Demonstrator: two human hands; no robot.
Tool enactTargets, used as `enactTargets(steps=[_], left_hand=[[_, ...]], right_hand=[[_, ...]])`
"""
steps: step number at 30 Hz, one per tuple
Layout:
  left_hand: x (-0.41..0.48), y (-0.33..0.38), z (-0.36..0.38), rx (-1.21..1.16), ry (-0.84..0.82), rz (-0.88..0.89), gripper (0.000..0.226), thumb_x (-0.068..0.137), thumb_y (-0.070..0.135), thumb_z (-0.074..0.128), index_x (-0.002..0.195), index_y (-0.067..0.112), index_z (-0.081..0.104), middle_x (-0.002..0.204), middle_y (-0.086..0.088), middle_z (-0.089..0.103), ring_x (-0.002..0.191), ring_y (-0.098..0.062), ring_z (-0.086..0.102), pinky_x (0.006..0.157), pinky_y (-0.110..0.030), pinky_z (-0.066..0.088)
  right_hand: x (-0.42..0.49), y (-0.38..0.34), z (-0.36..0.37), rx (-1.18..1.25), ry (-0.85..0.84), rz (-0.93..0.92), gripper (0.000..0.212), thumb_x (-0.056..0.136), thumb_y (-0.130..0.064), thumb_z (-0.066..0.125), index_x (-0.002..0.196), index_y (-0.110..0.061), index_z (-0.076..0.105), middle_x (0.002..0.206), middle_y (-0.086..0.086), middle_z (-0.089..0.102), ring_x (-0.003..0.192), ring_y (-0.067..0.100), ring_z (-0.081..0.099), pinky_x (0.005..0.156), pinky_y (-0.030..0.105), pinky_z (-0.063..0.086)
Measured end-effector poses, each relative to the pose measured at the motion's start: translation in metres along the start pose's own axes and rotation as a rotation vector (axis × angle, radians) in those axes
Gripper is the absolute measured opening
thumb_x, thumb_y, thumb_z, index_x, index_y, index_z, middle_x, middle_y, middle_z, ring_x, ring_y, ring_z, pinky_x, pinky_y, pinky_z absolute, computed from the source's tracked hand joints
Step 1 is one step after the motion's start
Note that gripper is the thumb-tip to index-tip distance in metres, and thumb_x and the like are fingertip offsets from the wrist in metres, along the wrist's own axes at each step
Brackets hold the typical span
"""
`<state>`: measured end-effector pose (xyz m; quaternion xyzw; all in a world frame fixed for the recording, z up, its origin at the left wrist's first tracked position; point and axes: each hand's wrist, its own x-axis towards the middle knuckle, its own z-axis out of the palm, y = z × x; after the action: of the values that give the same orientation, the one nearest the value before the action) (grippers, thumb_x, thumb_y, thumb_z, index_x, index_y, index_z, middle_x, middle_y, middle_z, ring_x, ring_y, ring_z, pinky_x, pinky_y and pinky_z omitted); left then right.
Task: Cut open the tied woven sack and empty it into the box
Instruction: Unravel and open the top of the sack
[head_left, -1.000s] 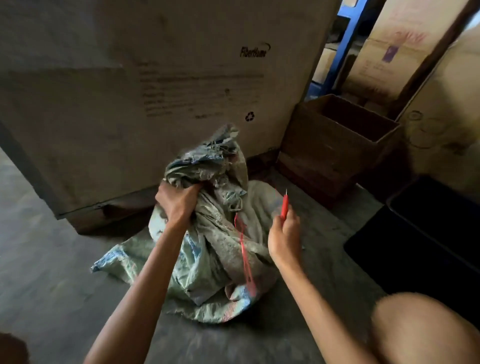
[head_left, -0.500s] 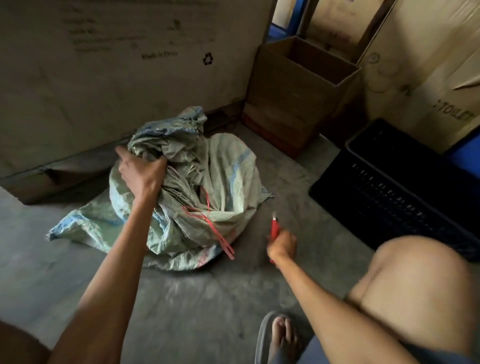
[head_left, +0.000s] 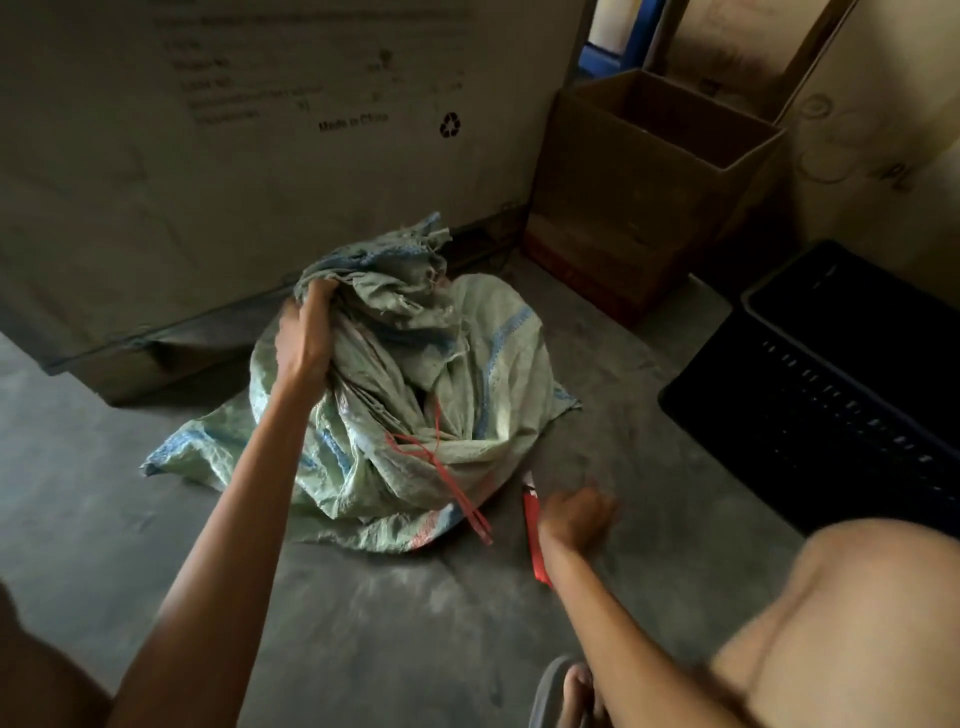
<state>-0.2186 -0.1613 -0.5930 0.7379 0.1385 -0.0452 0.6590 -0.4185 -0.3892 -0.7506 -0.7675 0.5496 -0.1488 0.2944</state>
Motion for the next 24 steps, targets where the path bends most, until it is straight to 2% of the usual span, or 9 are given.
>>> enactTargets(steps=[2,5,8,11,14,16,18,21,24], left_hand=[[-0.003,0.012,-0.003,-0.062,-0.084,-0.005,0.067,0.073,0.069,0.056,0.123,0.025,0.068,0.117,-0.005,0.073,0.107,-0.025,0.068,0.091,-0.045,0.055],[-0.018,0.037,-0.001,-0.136,-0.140,0.021,0.059,0.082,0.055,0.063,0.129,0.019,0.059,0.113,-0.005,0.069,0.088,-0.016,0.066,0.063,-0.030,0.049],[-0.031,0.057,-0.001,-0.146,-0.177,0.128,0.057,0.080,0.054,0.071,0.124,0.019,0.059,0.105,0.002,0.071,0.086,-0.011,0.069,0.060,-0.025,0.048],[-0.048,0.080,-0.011,-0.096,-0.320,0.241,0.027,0.091,0.046,0.063,0.092,0.021,0.073,0.072,0.012,0.075,0.065,0.005,0.069,0.053,-0.012,0.050],[-0.057,0.091,-0.020,-0.140,-0.465,0.266,0.049,0.101,0.054,0.037,0.100,0.024,0.075,0.088,-0.001,0.080,0.081,-0.006,0.074,0.069,-0.016,0.055],[-0.061,0.104,-0.030,-0.260,-0.462,0.241,0.062,0.102,0.060,0.024,0.116,0.022,0.070,0.106,-0.017,0.077,0.094,-0.020,0.071,0.081,-0.025,0.052],[-0.064,0.115,-0.036,-0.322,-0.506,0.260,0.056,0.102,0.056,0.030,0.132,0.021,0.062,0.127,-0.024,0.066,0.103,-0.029,0.062,0.086,-0.037,0.046],[-0.068,0.130,-0.042,-0.312,-0.510,0.359,0.037,0.107,0.035,0.040,0.138,0.024,0.057,0.123,-0.010,0.072,0.100,-0.021,0.070,0.083,-0.037,0.055],[-0.065,0.144,-0.051,-0.318,-0.514,0.333,0.059,0.094,0.054,0.045,0.130,0.012,0.062,0.122,-0.017,0.071,0.110,-0.033,0.068,0.099,-0.046,0.050]], right_hand=[[0.003,-0.045,-0.025,0.281,0.154,-0.117,0.045,0.080,-0.003,0.055,0.124,-0.006,0.067,0.117,0.026,0.059,0.116,0.043,0.053,0.097,0.045,0.038],[-0.007,-0.125,-0.067,0.505,0.286,-0.489,0.033,0.084,0.002,0.057,0.112,-0.010,0.069,0.103,0.009,0.063,0.094,0.020,0.057,0.082,0.030,0.043],[-0.037,-0.189,-0.100,0.646,-0.057,-0.729,0.013,0.093,-0.011,0.057,0.095,-0.013,0.070,0.087,0.001,0.070,0.076,0.011,0.063,0.066,0.021,0.049],[-0.073,-0.227,-0.109,0.667,-0.517,-0.792,0.026,0.100,-0.033,0.058,0.091,-0.013,0.071,0.084,0.003,0.073,0.079,0.010,0.065,0.073,0.019,0.049],[-0.087,-0.249,-0.118,0.788,-0.647,-0.749,0.047,0.092,-0.060,0.057,0.102,-0.017,0.075,0.099,-0.008,0.078,0.098,0.001,0.070,0.091,0.021,0.051],[-0.087,-0.265,-0.130,0.930,-0.741,-0.715,0.041,0.087,-0.056,0.061,0.099,-0.019,0.075,0.098,-0.013,0.078,0.100,-0.001,0.070,0.089,0.015,0.049],[-0.087,-0.283,-0.142,0.965,-0.803,-0.787,0.030,0.083,-0.049,0.067,0.088,-0.020,0.075,0.088,-0.016,0.077,0.090,-0.003,0.069,0.084,0.015,0.049],[-0.082,-0.309,-0.156,0.894,-0.835,-0.936,0.032,0.086,-0.045,0.068,0.094,-0.015,0.075,0.091,-0.015,0.077,0.093,-0.001,0.070,0.087,0.019,0.050],[-0.072,-0.331,-0.166,0.812,-0.944,-0.973,0.024,0.100,-0.033,0.055,0.092,-0.019,0.072,0.083,-0.020,0.075,0.088,-0.006,0.068,0.083,0.014,0.051]])
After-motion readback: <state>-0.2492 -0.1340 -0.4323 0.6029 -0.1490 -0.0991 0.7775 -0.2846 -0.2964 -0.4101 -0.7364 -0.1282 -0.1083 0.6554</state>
